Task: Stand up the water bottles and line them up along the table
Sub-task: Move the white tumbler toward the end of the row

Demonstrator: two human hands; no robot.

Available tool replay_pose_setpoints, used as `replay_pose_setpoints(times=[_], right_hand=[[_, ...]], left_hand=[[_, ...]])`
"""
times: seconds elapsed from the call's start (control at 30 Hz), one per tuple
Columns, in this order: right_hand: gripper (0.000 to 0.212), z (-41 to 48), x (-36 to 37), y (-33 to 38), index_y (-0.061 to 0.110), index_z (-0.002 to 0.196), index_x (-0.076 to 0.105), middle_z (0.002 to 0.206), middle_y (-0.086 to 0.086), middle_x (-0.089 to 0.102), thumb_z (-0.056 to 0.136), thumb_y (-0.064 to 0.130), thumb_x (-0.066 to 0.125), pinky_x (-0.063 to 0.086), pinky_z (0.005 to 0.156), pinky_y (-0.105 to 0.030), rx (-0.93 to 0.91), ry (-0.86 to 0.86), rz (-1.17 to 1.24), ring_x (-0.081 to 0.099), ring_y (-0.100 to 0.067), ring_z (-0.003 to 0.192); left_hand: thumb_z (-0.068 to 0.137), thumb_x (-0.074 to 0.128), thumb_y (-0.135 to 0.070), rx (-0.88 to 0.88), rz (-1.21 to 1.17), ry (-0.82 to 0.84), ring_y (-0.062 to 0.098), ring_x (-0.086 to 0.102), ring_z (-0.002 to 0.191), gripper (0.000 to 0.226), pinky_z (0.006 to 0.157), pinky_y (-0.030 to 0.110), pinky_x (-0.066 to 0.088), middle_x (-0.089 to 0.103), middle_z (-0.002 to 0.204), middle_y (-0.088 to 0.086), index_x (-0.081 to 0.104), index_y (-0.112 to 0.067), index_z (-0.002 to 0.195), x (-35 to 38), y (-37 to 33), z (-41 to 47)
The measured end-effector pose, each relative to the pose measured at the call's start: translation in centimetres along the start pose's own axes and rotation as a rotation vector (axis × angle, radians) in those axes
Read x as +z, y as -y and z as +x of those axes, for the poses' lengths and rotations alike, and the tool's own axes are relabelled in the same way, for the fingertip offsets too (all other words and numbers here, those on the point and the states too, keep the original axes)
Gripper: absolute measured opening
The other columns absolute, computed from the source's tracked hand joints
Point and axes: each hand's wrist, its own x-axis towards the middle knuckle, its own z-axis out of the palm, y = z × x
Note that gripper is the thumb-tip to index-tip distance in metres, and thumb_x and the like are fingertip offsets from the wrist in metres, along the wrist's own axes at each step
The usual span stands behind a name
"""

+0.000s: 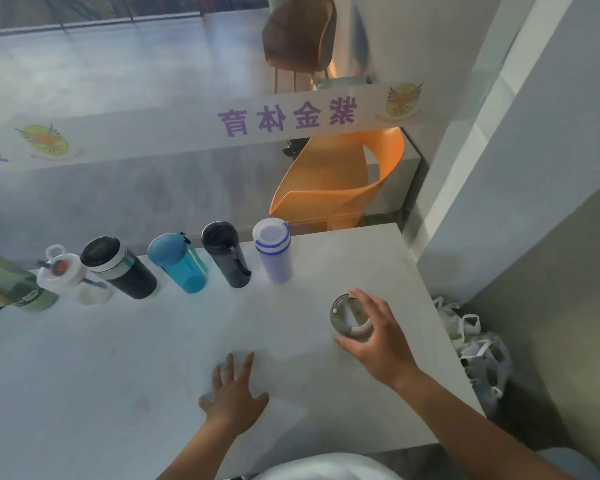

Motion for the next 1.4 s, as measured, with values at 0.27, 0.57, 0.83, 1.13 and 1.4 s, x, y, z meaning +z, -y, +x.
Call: replay_pose_setpoints(times=[0.27,0.57,0.83,1.13,1.4], right_hand=[[0.091,9.9,-0.2,2.4,0.020,0.144,0.038,0.129,-0.003,0.044,0.067,0.028,0.086,0.039,0.095,-0.022,0.040,-0.052,0.014,0.048,-0.013,0.110],[0.078,16.5,3.0,2.3,0.018,0.131,0.049,0.126,-0.008,0.047,0.064,0.027,0.087,0.039,0.094,-0.024,0.021,-0.037,0.006,0.051,-0.022,0.112],[0.080,18.0,4.3,2.4,0.018,0.134,0.045,0.128,-0.009,0.044,0.066,0.024,0.087,0.035,0.094,-0.022,0.020,-0.034,0.023,0.048,-0.021,0.113],[0.078,18.1,4.5,1.8,0.022,0.132,0.046,0.127,-0.008,0.043,0.065,0.029,0.086,0.038,0.092,-0.023,0.015,-0.040,-0.012,0.050,-0.023,0.111],[0.084,18.0,4.8,1.1,0.021,0.139,0.040,0.132,-0.008,0.041,0.068,0.033,0.084,0.041,0.100,-0.030,0.013,-0.034,-0.014,0.047,-0.023,0.117]], left_hand=[[0.087,0.052,-0.058,-0.034,-0.034,0.020,0.022,-0.008,0.151,0.083,0.112,0.054,0.029,-0.014,0.164,-0.007,-0.002,-0.051,0.151,0.3,1.7,-1.3],[0.088,0.053,-0.050,-0.016,-0.047,0.071,0.022,-0.010,0.151,0.082,0.115,0.053,0.026,-0.018,0.163,-0.010,-0.001,-0.052,0.150,0.5,3.0,-2.0],[0.089,0.053,-0.045,-0.013,-0.064,0.094,0.021,-0.013,0.151,0.081,0.116,0.054,0.021,-0.019,0.162,-0.011,0.000,-0.053,0.150,0.2,2.9,-2.0],[0.089,0.053,-0.043,-0.014,-0.058,0.100,0.021,-0.013,0.151,0.082,0.115,0.055,0.022,-0.019,0.162,-0.010,-0.001,-0.054,0.149,0.1,2.9,-2.1],[0.089,0.053,-0.041,-0.013,-0.061,0.105,0.022,-0.015,0.151,0.083,0.115,0.057,0.021,-0.020,0.162,-0.009,-0.001,-0.053,0.150,0.1,2.8,-2.1]])
